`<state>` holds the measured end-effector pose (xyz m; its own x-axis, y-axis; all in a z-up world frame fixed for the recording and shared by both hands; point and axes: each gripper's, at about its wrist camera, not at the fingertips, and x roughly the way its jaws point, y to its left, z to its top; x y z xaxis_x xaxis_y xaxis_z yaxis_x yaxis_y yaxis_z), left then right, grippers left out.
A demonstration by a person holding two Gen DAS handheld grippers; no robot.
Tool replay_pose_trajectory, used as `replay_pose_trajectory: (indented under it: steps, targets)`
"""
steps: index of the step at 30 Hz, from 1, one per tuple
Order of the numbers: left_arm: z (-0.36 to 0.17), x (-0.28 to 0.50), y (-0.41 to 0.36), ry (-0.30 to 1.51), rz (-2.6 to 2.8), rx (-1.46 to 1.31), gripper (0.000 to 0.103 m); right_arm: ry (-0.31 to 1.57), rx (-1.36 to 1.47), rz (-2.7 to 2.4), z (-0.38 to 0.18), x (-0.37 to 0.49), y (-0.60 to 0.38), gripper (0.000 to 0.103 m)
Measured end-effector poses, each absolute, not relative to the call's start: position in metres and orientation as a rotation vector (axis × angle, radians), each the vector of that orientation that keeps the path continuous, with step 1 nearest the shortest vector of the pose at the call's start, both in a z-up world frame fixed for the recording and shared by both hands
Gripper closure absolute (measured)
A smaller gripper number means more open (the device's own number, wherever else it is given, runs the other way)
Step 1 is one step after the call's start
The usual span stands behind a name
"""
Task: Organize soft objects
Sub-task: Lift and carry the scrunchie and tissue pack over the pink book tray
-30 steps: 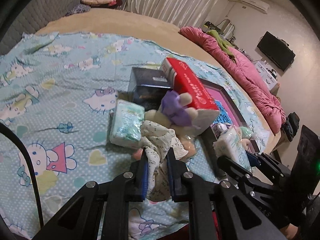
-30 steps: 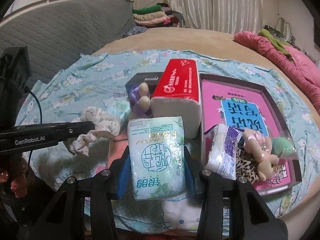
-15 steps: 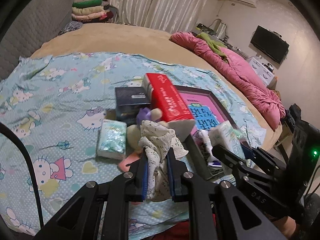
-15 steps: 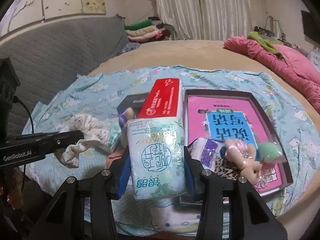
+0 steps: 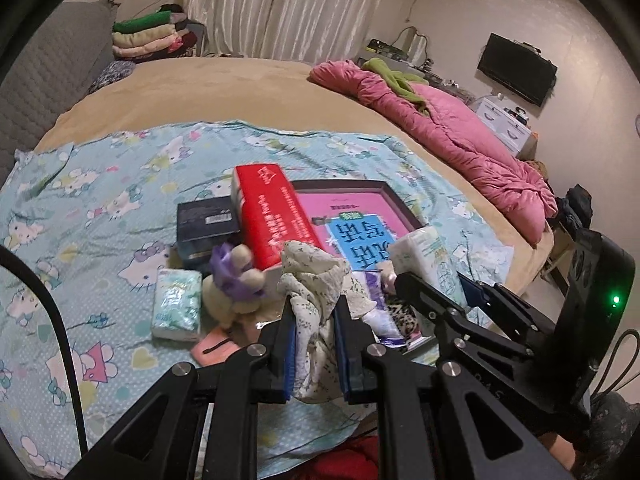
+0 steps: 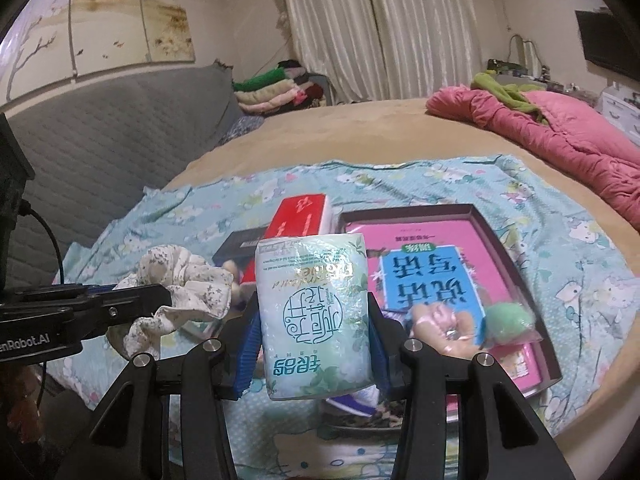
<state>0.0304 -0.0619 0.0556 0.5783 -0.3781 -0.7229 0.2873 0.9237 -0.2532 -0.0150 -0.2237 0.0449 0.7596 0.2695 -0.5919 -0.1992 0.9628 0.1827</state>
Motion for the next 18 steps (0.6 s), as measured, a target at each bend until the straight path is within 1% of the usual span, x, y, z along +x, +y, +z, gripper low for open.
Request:
replay_pose_trajectory:
  steps: [18]
  targets:
    - [0.090,0.037,-0.127,0.823,-0.470,-0.006,0.087,0.552,0.149,0.150,0.070,-0.015,-0.261,0.055]
